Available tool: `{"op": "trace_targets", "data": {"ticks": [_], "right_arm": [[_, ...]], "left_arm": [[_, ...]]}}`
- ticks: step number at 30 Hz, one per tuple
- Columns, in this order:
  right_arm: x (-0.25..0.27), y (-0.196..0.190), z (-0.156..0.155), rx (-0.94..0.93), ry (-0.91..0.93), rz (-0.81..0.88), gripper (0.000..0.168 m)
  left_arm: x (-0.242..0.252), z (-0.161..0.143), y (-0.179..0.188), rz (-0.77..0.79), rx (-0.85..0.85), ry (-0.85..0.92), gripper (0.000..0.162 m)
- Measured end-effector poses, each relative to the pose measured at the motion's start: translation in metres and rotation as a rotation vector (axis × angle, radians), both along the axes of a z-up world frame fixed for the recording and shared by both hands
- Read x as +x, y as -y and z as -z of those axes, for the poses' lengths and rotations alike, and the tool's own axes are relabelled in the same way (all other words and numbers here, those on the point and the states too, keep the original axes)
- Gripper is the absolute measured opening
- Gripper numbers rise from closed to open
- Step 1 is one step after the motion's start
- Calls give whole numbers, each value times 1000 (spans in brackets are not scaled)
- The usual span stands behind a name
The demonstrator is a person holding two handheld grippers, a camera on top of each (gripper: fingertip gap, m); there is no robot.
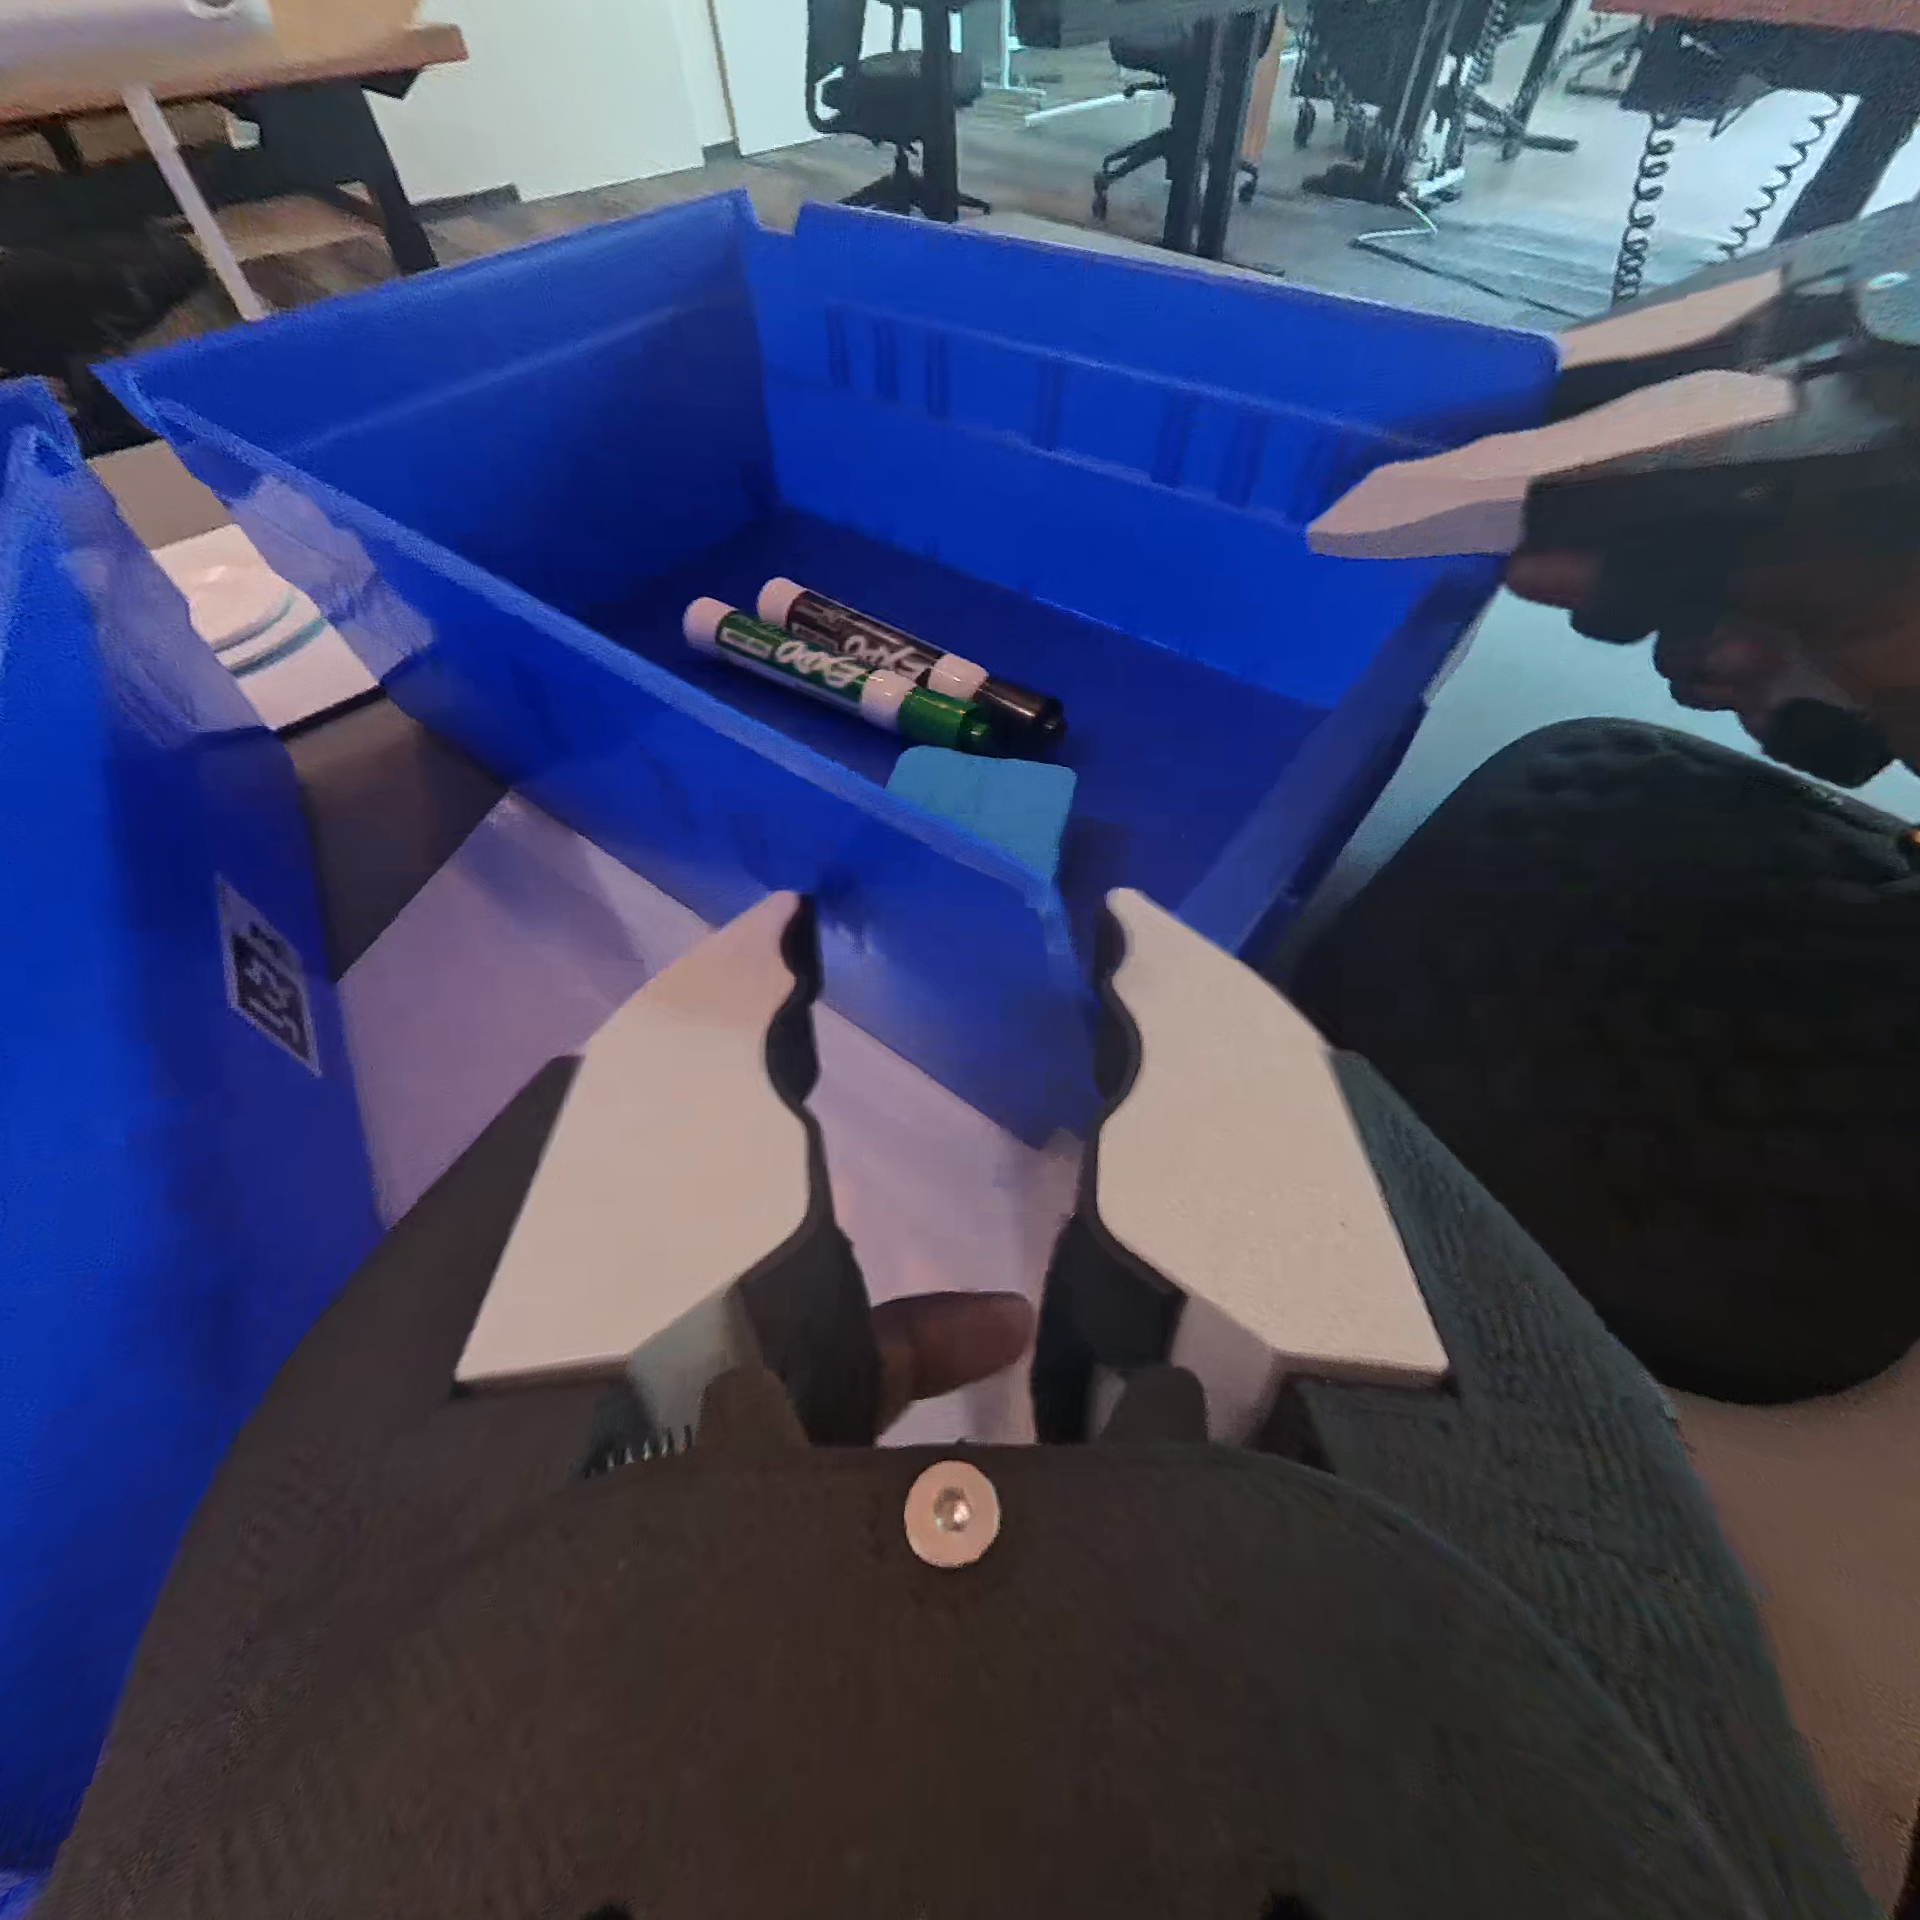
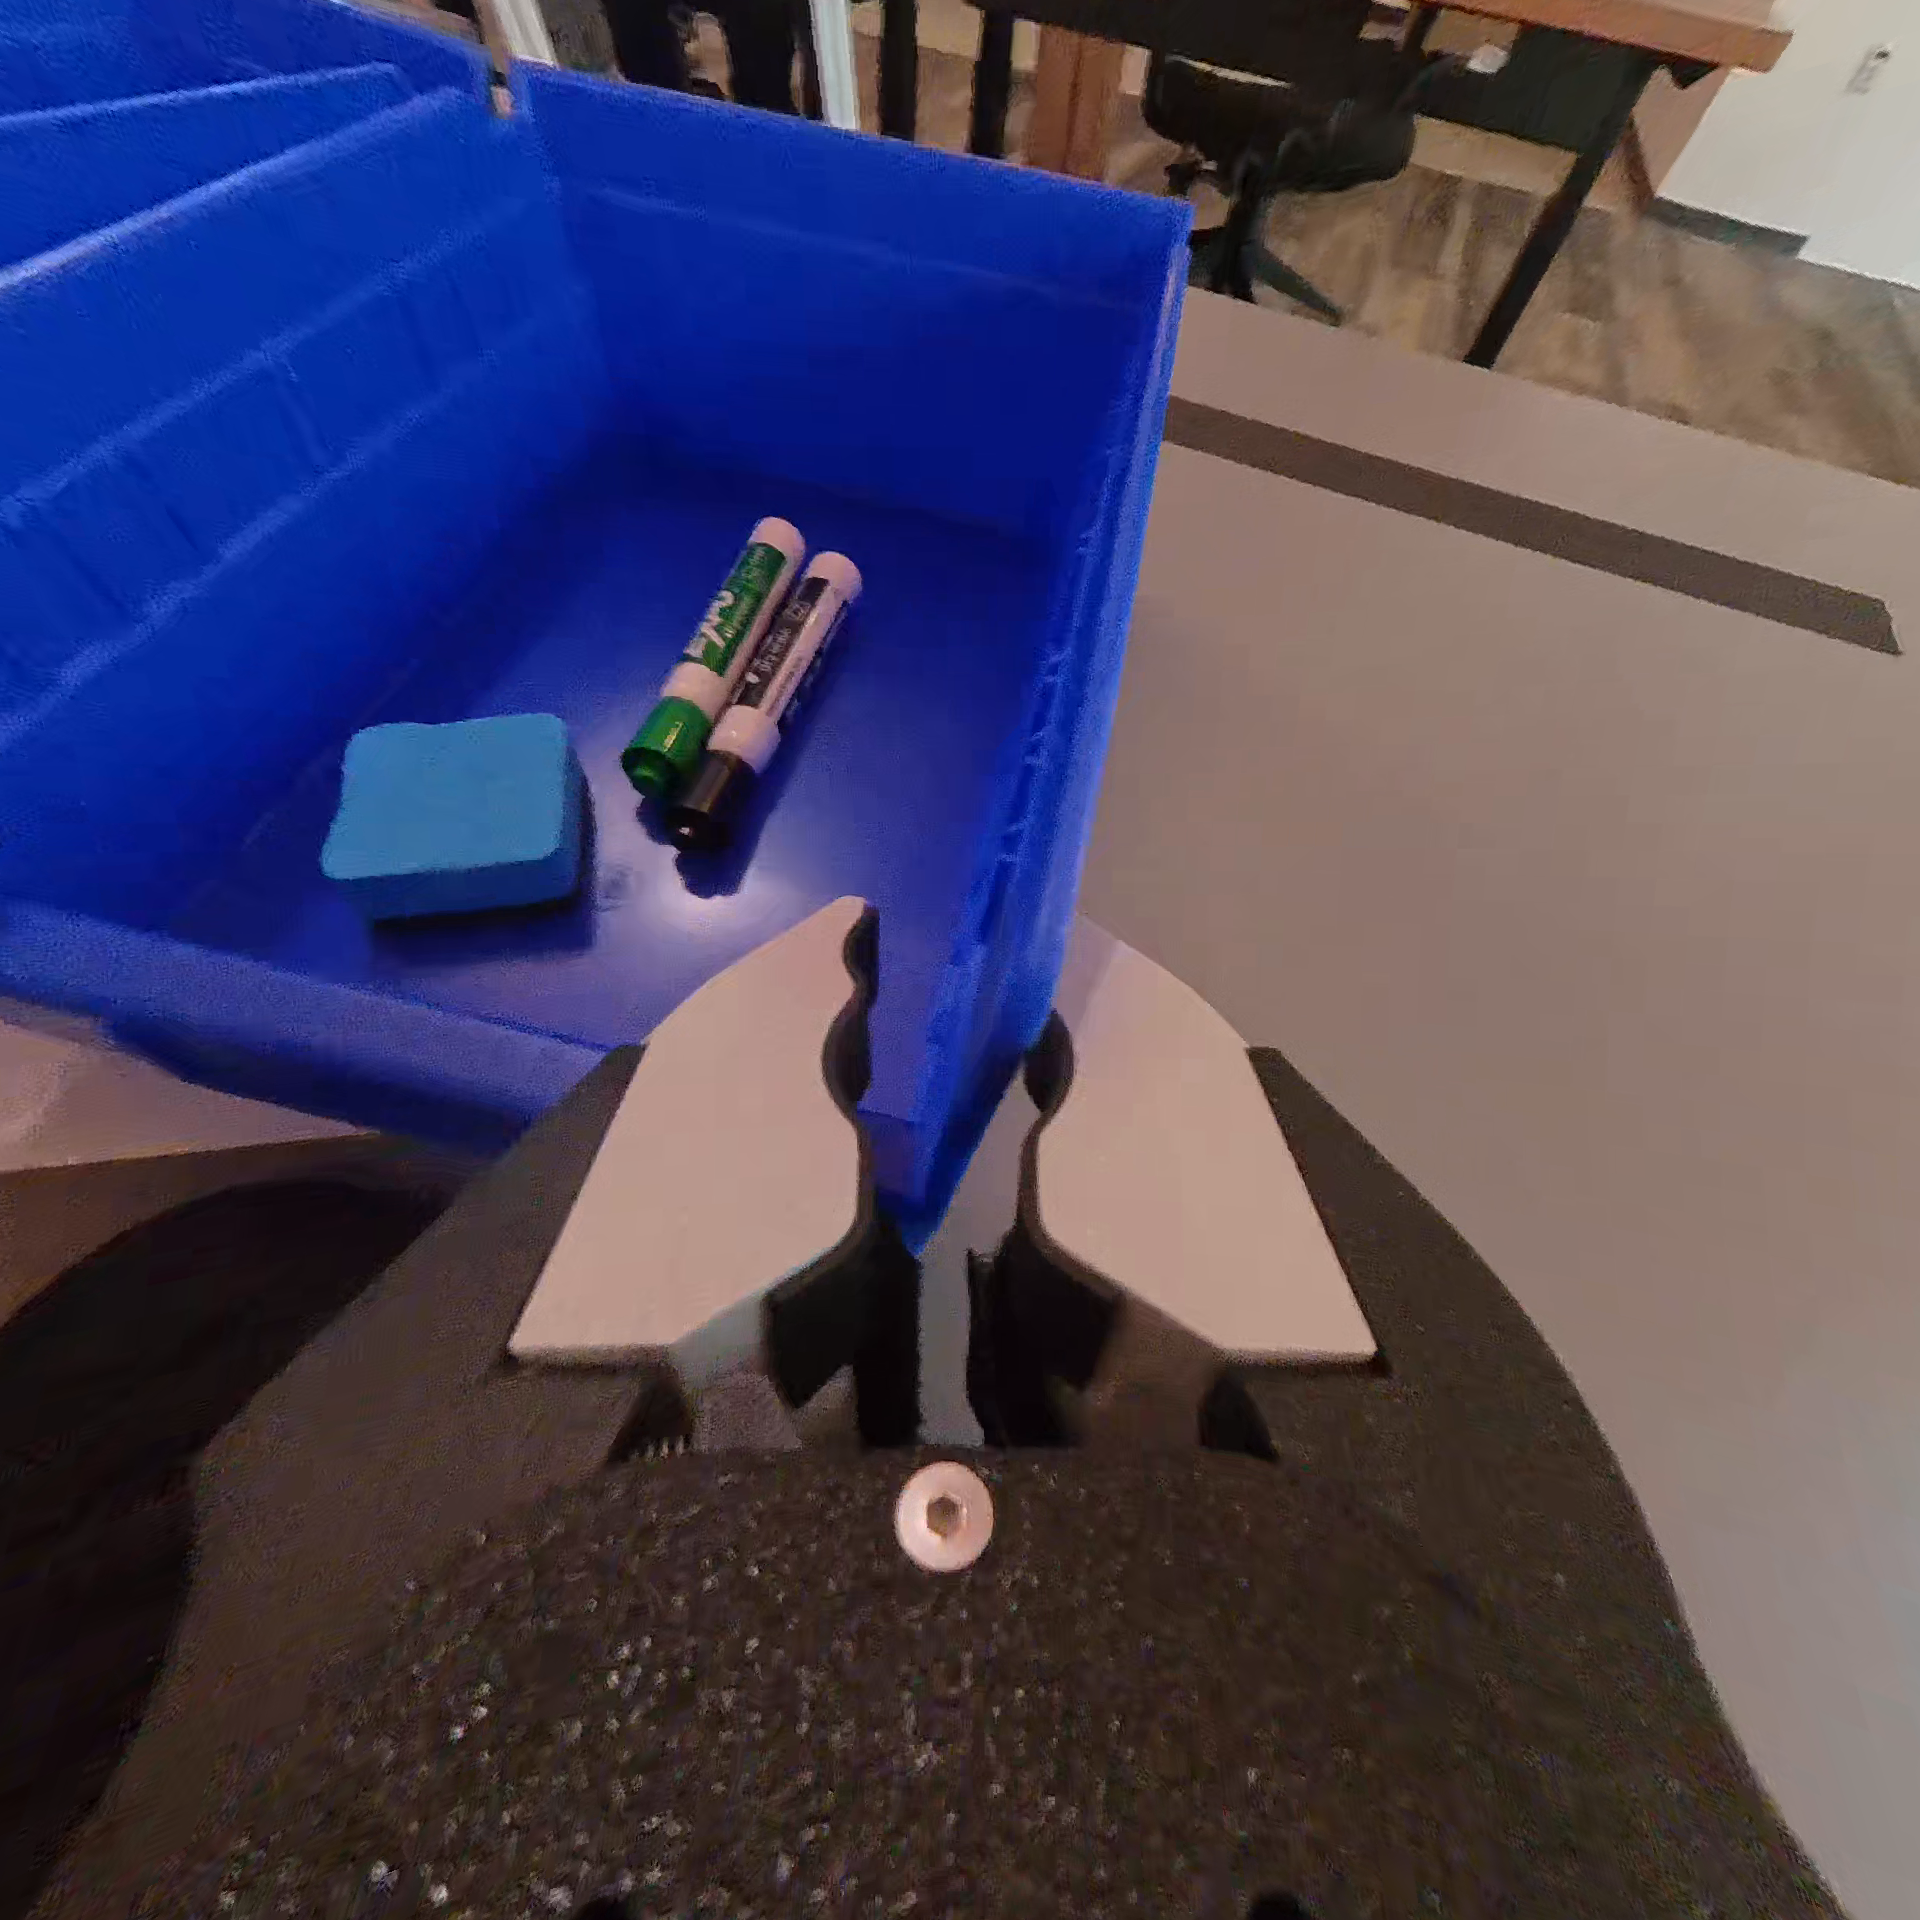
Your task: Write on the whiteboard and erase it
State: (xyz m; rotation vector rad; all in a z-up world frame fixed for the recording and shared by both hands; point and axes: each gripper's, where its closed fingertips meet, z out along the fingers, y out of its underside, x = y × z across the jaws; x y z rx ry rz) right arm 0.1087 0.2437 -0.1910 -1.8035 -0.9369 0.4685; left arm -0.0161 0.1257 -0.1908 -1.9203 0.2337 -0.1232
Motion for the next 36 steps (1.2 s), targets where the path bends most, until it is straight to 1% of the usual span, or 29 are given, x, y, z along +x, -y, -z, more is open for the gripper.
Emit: {"op": "trace_targets", "data": {"ticks": [1,4,7,10,13,16,19,23,28,32,34,36], "right_arm": [[3,-3,-1,19,28,33,8],[4,9,-12,152,101,67,8],[8,33,-35,250,128,131,10],[9,60,-63,255,120,183,10],[-5,81,-108,315,98,185,10],[-34,97,-152,386,61,148,10],[-81,109,-179,436,45,79,10],[-165,136,-192,487,26,-52,10],[-281,185,-189,499,-99,-253,10],[-364,239,-172,505,-164,-415,11],[-394,265,-159,500,-180,-479,12],[-413,287,-145,504,-182,-518,13]], "left_arm": [[-5,0,-2,-37,7,-21,46],[-17,-5,-5,-92,60,-95,29],[-27,-36,1,-137,181,-176,17],[-32,-80,18,-125,246,-205,14],[-45,-128,42,-144,321,-253,14],[-69,-167,65,-188,387,-283,13],[-109,-189,91,-262,416,-324,13],[-178,-199,135,-386,420,-352,15],[-266,-191,205,-564,396,-420,15],[-325,-179,275,-724,387,-471,14],[-344,-173,307,-782,387,-484,14],[-359,-160,331,-829,369,-496,14]]}}
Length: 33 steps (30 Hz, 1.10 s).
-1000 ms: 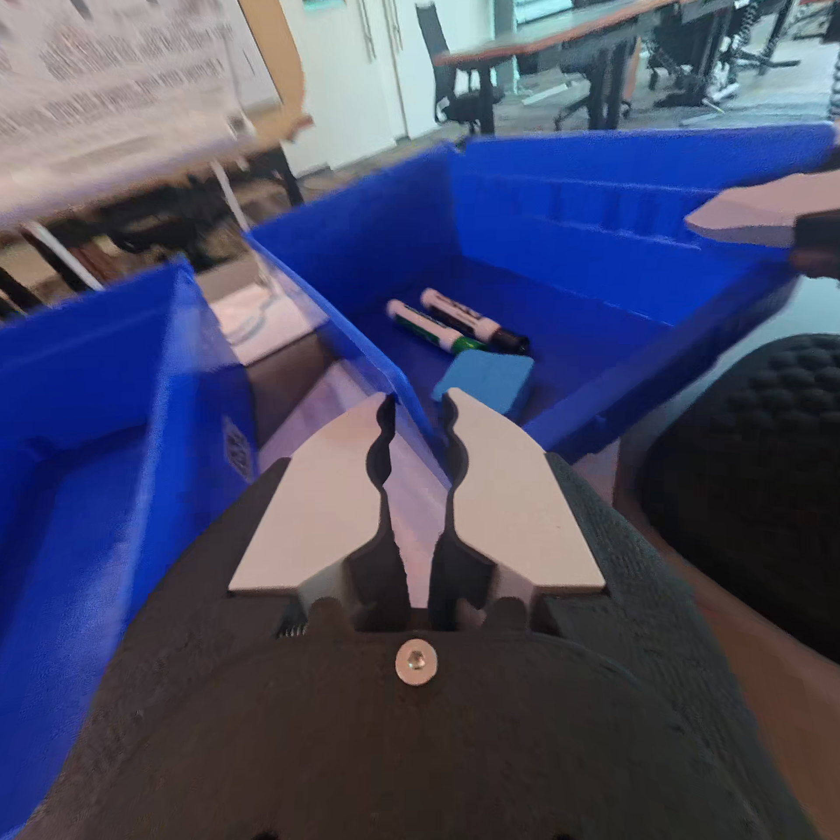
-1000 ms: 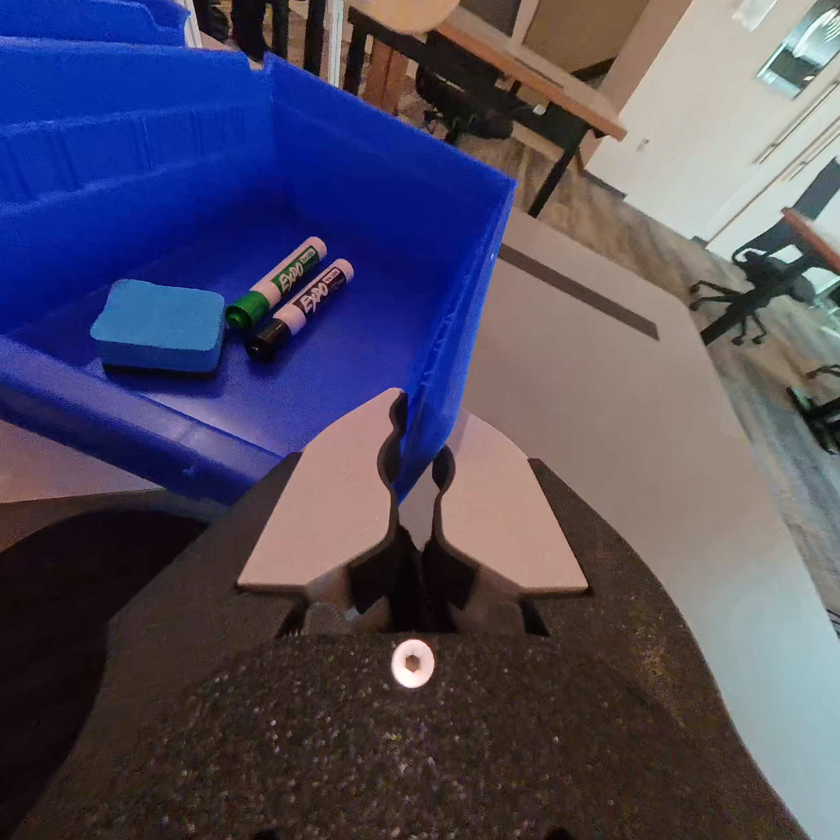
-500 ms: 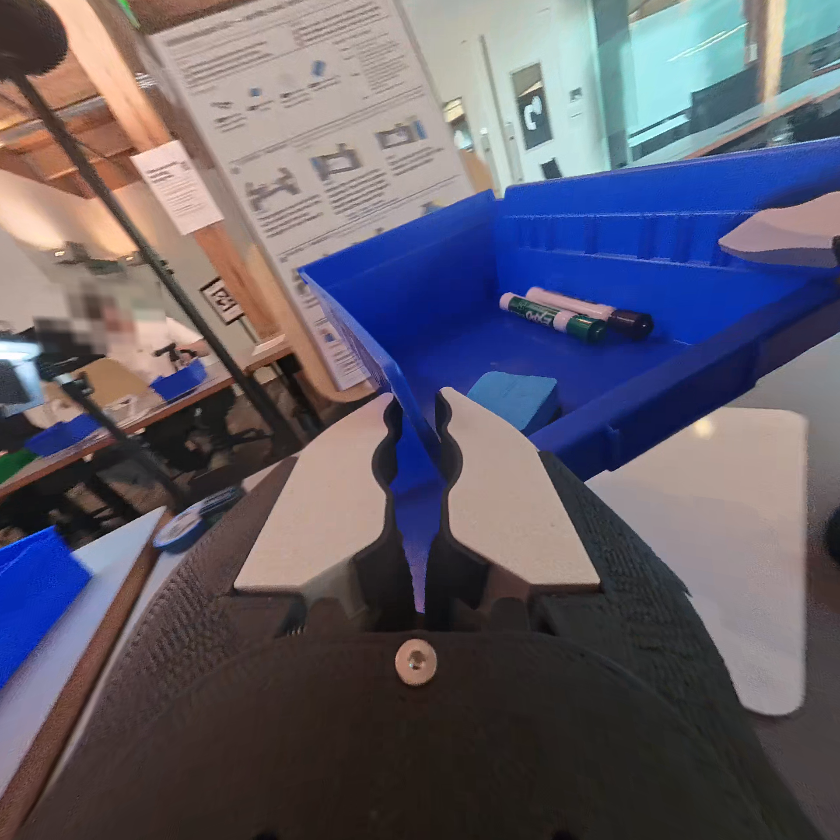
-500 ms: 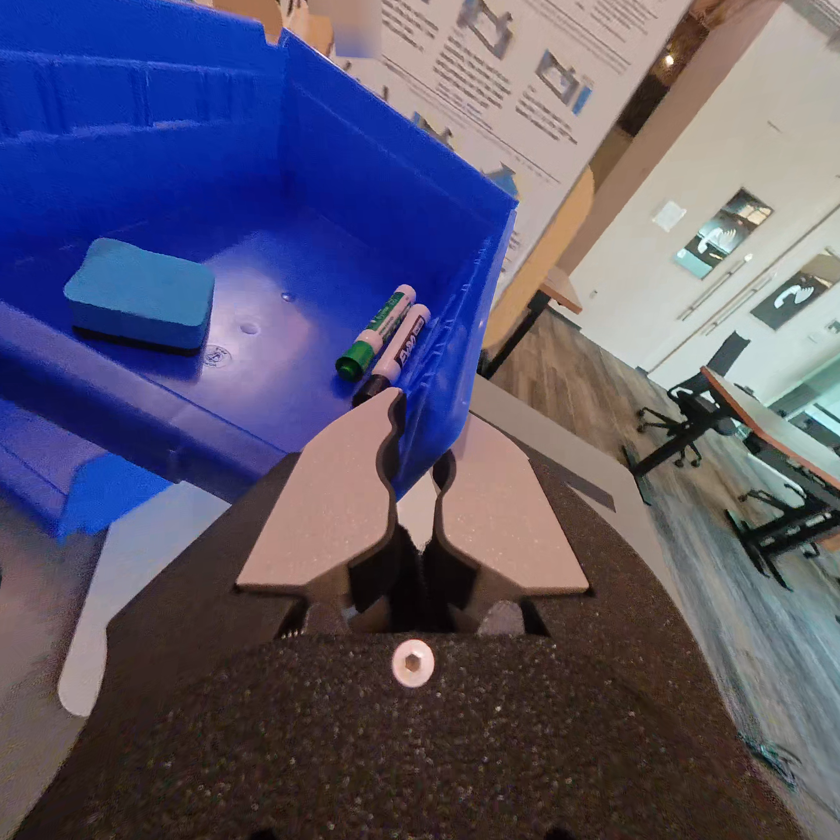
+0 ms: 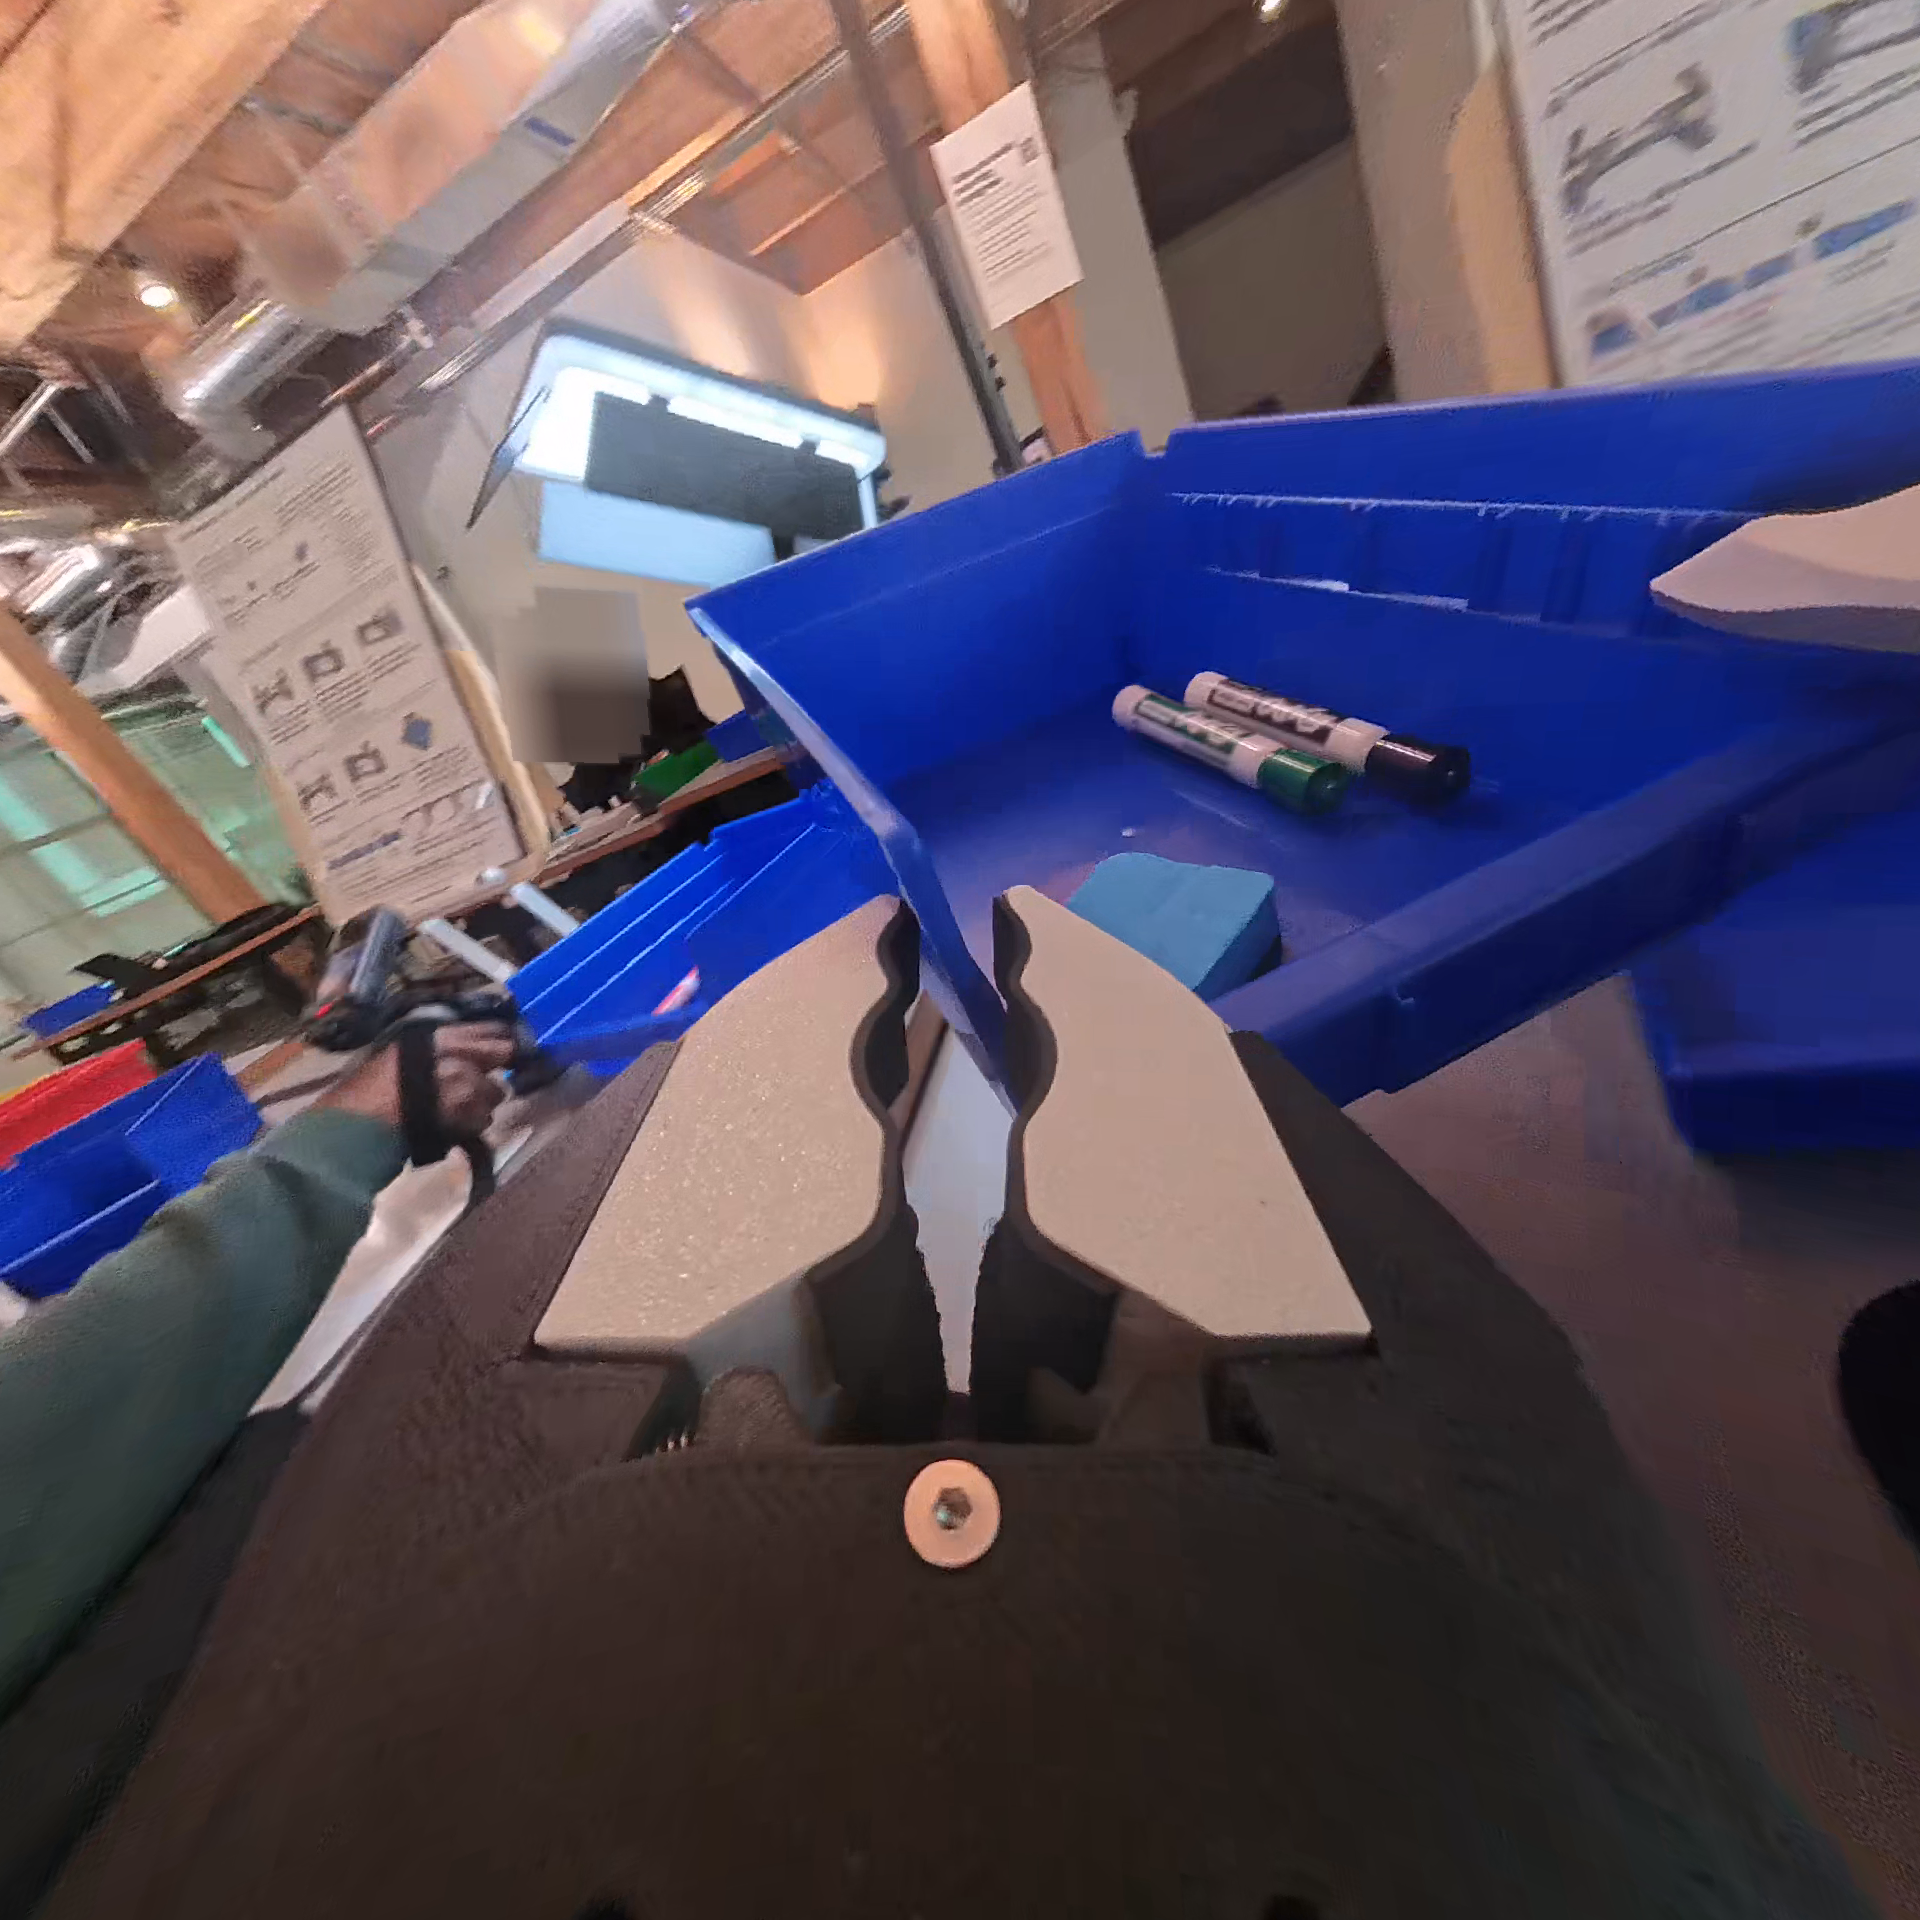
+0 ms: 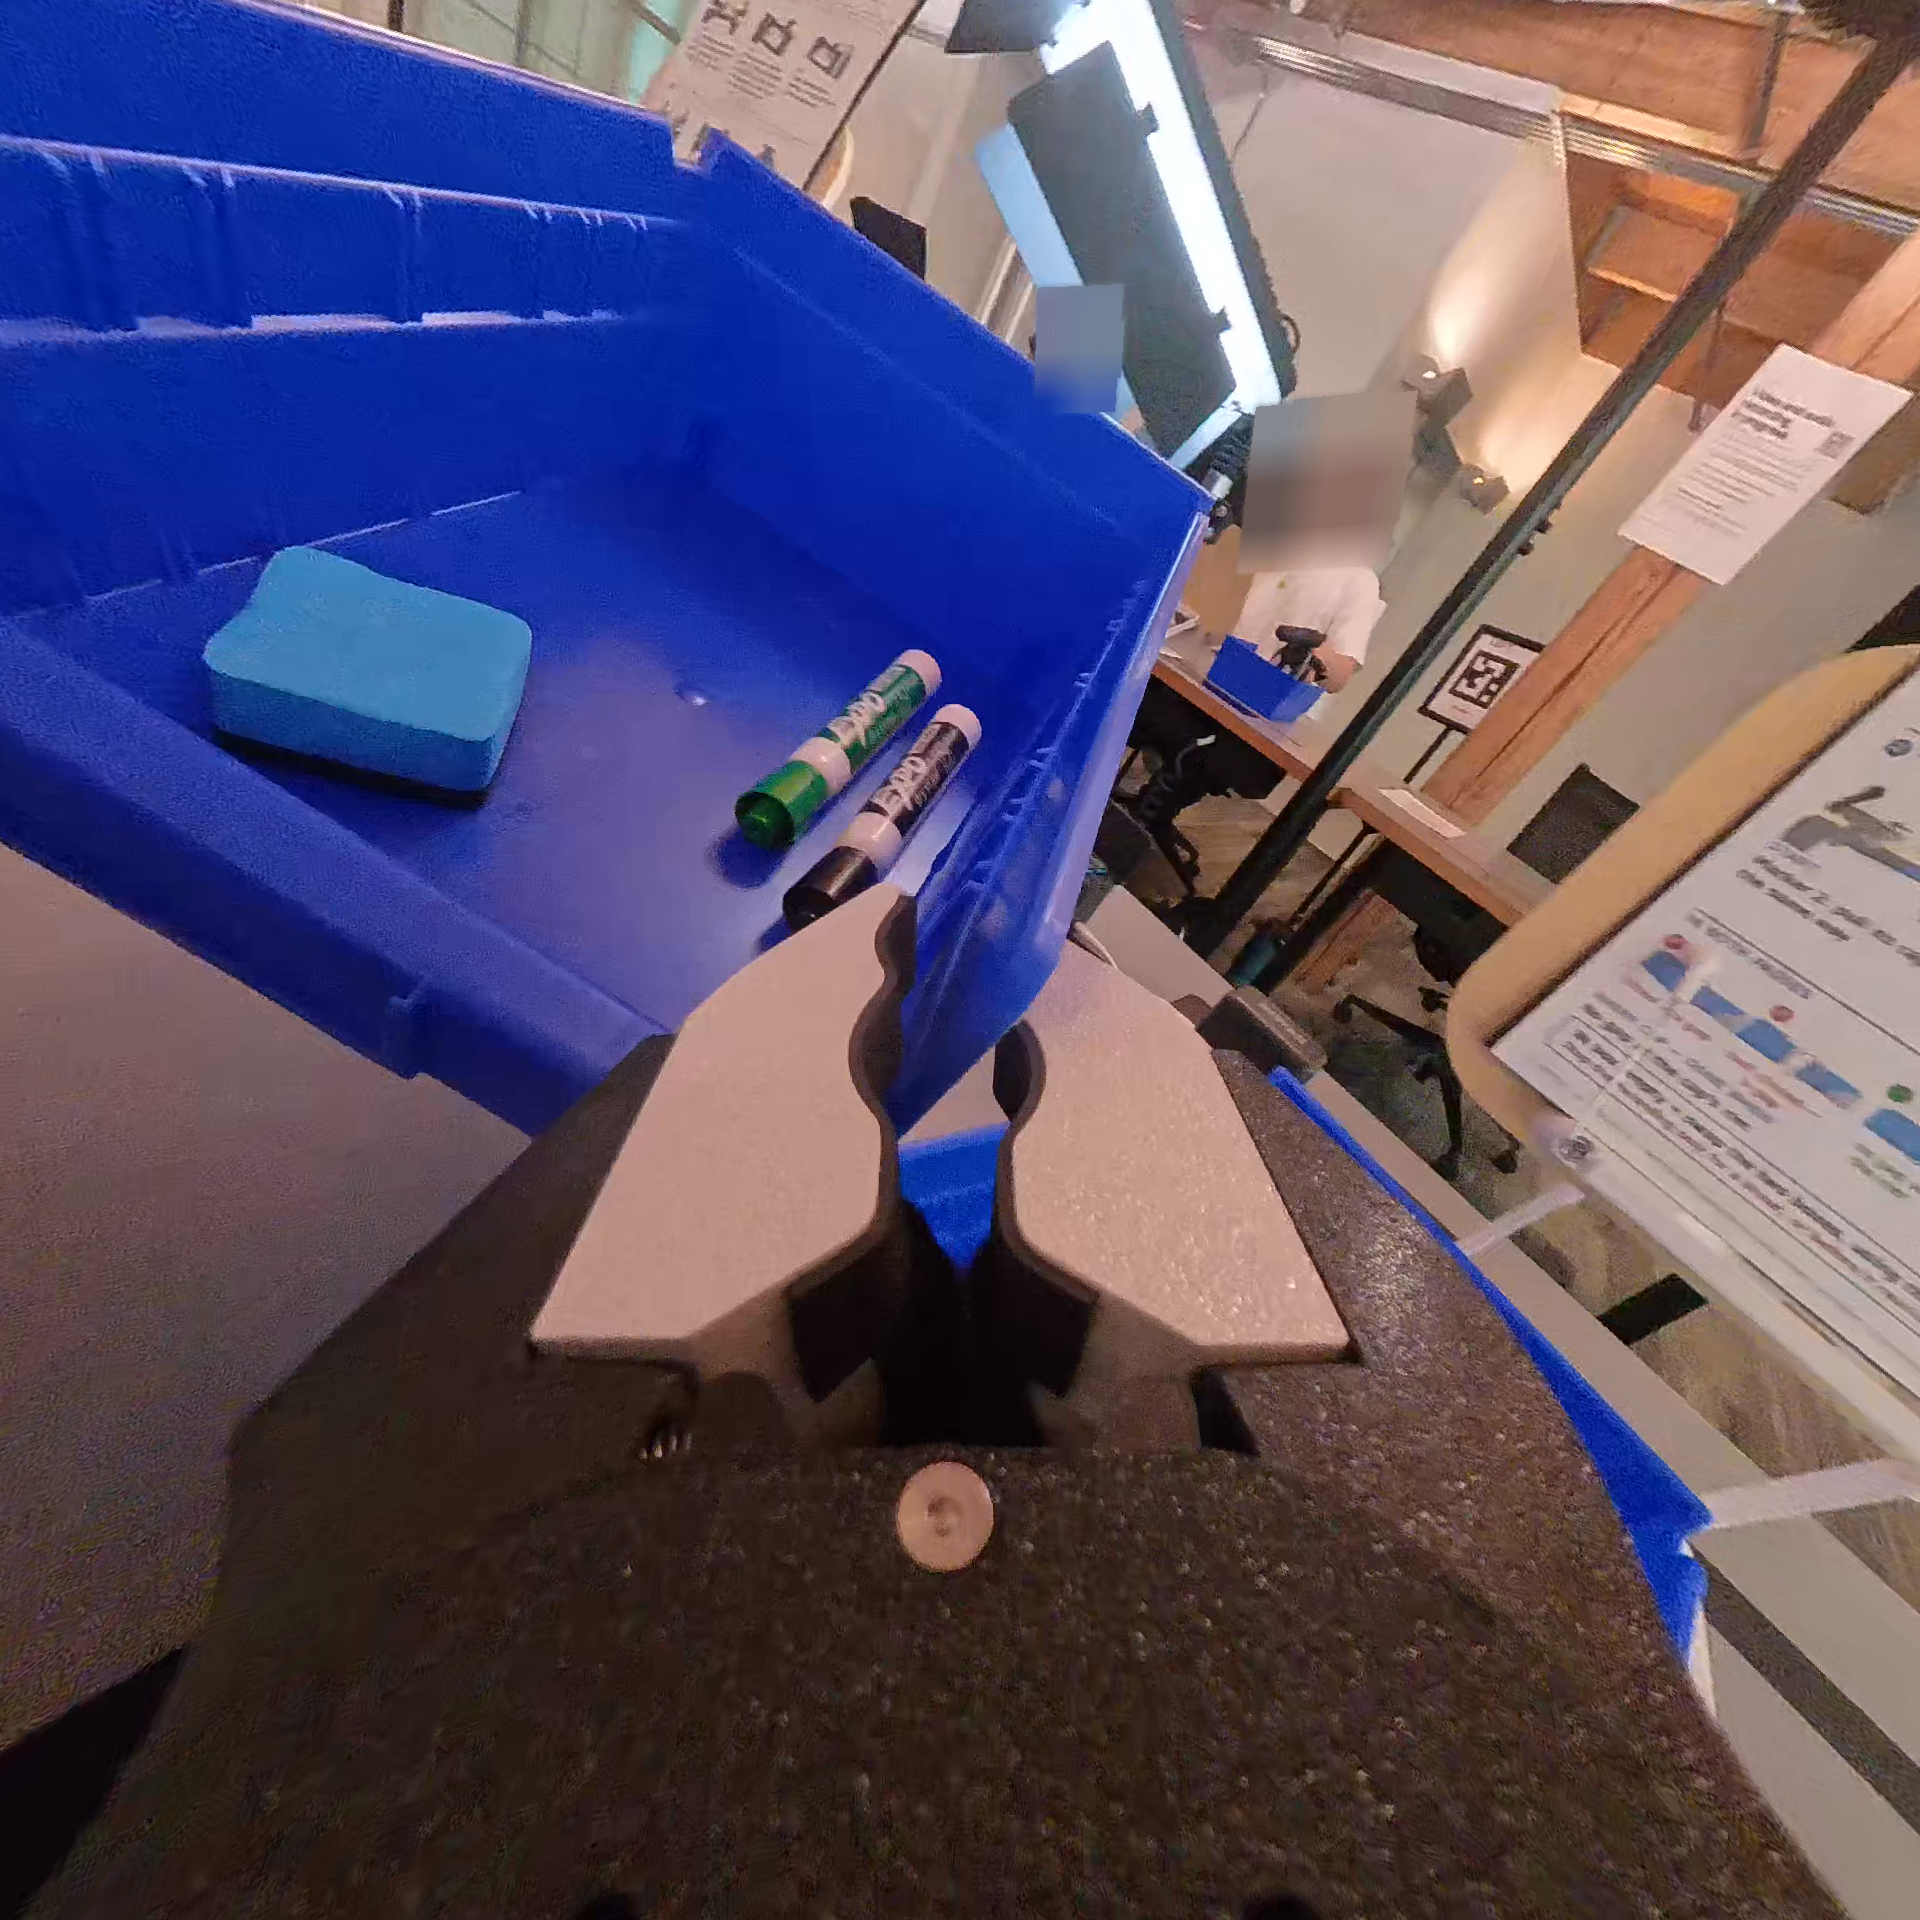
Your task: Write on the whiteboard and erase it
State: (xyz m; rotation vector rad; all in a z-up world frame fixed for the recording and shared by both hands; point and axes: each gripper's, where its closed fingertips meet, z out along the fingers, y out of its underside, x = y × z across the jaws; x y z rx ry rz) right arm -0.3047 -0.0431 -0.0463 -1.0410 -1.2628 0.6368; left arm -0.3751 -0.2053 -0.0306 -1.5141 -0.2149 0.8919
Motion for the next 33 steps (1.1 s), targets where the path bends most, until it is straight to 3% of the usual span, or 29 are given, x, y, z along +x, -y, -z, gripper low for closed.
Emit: {"op": "trace_targets", "data": {"ticks": [6,14,17,20,23,25,28,31,33], "right_arm": [[-17,34,47,-1,87,-52,14],[-6,34,118,-87,286,-53,21],[-4,36,133,-113,384,-100,32],[-2,50,140,-237,455,-221,59],[19,59,110,-352,371,-336,91],[45,36,82,-363,246,-279,98],[109,-44,57,-317,84,38,111],[178,-113,65,-313,34,325,114],[186,-110,84,-466,62,275,109]], "left_arm": [[-20,57,34,-56,10,108,12],[-30,124,25,-46,-39,219,9],[-38,137,22,-65,-44,240,8],[-44,148,21,-66,-52,326,8],[-44,143,31,-106,-29,443,22],[-40,125,41,-133,3,432,41],[-16,94,36,-59,87,390,54],[24,76,10,88,124,381,54],[52,74,-17,200,99,389,54]]}}
